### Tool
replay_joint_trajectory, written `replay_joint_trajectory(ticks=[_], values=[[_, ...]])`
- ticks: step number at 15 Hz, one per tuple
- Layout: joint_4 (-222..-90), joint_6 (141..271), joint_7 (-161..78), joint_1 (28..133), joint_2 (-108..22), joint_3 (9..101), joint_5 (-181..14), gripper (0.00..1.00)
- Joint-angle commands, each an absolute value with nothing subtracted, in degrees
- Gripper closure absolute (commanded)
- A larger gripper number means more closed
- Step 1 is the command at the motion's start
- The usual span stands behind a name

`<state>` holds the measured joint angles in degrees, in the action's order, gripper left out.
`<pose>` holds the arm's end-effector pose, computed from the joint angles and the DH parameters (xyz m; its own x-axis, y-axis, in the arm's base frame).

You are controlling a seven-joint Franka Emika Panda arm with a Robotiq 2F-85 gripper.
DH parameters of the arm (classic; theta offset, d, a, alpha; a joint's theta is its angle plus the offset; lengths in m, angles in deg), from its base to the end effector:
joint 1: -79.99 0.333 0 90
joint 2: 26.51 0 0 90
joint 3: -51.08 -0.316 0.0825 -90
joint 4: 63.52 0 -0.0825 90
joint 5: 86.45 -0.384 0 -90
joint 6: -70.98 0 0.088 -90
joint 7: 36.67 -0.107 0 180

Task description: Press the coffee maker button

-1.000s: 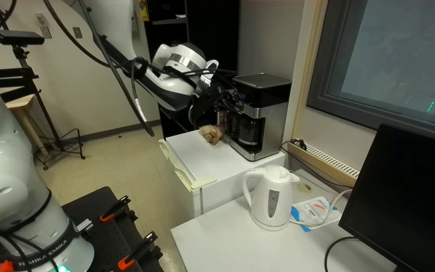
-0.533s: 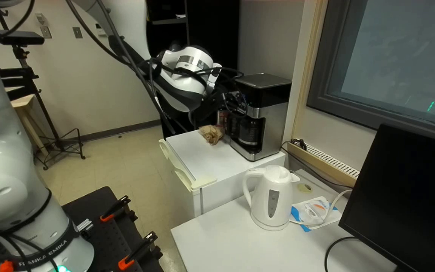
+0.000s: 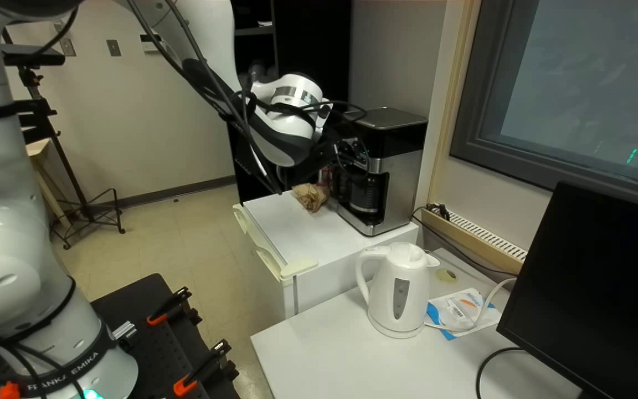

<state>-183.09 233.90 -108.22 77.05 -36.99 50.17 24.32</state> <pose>0.5731 0.0288 0.3482 0.5945 0.5969 0.5388 0.1576 -0.7436 0.6498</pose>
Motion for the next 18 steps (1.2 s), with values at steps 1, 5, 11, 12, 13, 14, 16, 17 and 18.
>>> replay_joint_trajectory(ticks=[1,5,11,12,13,14,16,17,18], values=[[-179.4,236.1,-111.7,76.6,-39.8,49.9,27.2,0.99],[-177.6,236.4,-113.3,76.6,-41.1,49.7,28.4,0.99],[-175.4,237.0,-114.5,76.7,-42.6,49.3,29.3,0.99],[-175.2,237.0,-114.5,76.7,-42.8,49.2,29.3,0.99],[-175.1,237.1,-114.6,76.7,-42.9,49.2,29.4,0.99],[-174.9,237.2,-114.5,76.7,-43.0,49.1,29.4,0.99],[-174.7,237.3,-114.5,76.7,-43.1,49.1,29.4,0.99],[-174.7,237.3,-114.5,76.7,-43.1,49.0,29.5,0.99],[-174.8,237.1,-114.6,76.7,-42.9,49.0,29.7,0.99]])
